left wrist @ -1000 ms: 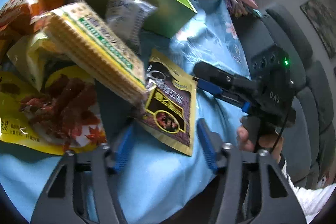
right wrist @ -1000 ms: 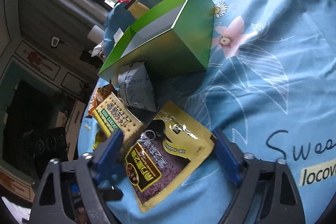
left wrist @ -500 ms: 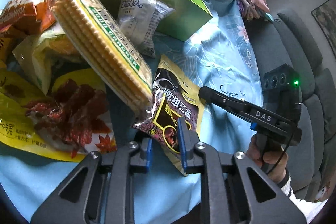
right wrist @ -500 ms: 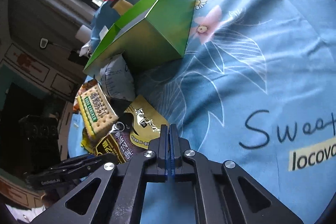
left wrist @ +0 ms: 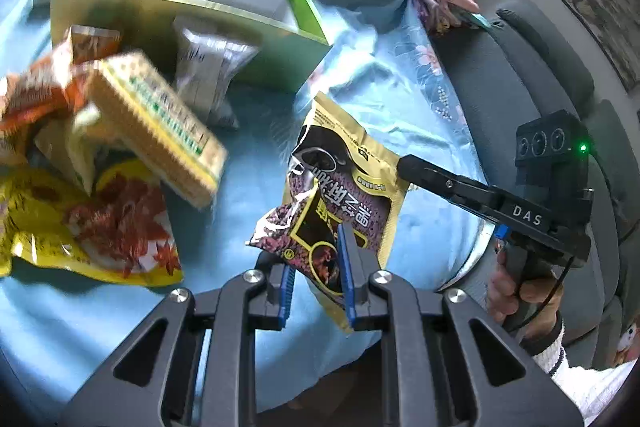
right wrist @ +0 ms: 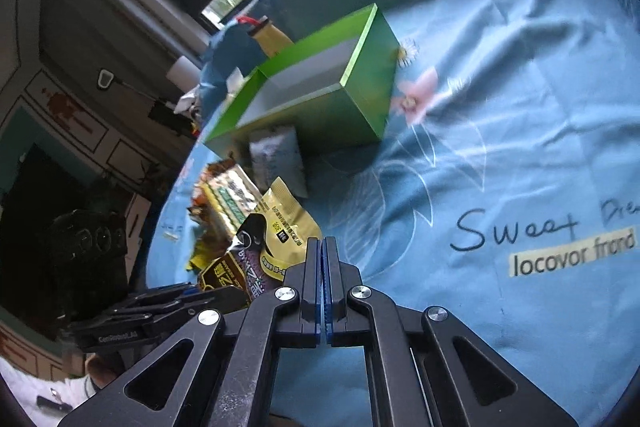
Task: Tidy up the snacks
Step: 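Close the left gripper on the jerky pouch and lift it, then carry the pouch over the green box and open the left gripper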
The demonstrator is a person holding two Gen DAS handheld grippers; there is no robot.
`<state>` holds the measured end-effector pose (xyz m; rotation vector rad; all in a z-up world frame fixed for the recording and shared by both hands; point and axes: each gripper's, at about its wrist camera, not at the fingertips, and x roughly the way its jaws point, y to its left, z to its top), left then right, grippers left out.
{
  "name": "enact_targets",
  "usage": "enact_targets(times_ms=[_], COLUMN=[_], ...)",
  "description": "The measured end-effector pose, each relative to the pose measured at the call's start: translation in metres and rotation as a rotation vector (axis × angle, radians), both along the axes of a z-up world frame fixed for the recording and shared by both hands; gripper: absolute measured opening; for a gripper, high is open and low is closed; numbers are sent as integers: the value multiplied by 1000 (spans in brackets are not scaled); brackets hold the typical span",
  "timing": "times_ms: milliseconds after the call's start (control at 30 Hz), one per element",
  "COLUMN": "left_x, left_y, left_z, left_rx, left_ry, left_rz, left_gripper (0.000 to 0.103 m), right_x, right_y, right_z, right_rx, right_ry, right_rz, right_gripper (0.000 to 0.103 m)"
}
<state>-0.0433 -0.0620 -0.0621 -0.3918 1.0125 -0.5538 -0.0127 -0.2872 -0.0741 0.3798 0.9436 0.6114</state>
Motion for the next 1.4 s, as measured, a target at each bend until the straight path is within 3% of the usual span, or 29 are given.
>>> enact_targets(times_ms=[633,833,1100,1400], left_x=[50,76,111,145], left_y=[40,54,62,69], left_z=[76,91,94,80], left_rx=[97,109,130,146], left_ry=[-205,-233,-234,-198], left_rz=[92,113,136,155], left_gripper=[20,20,20,19], right_x=[45,65,96,130], right_y=[45,59,72,85], right_z=[76,91,100,88], right_rx=[61,67,72,57], right_ry=[-239,-285,-301,-275], right_rz=[69,73,68,65], right_gripper=[3,3,3,3])
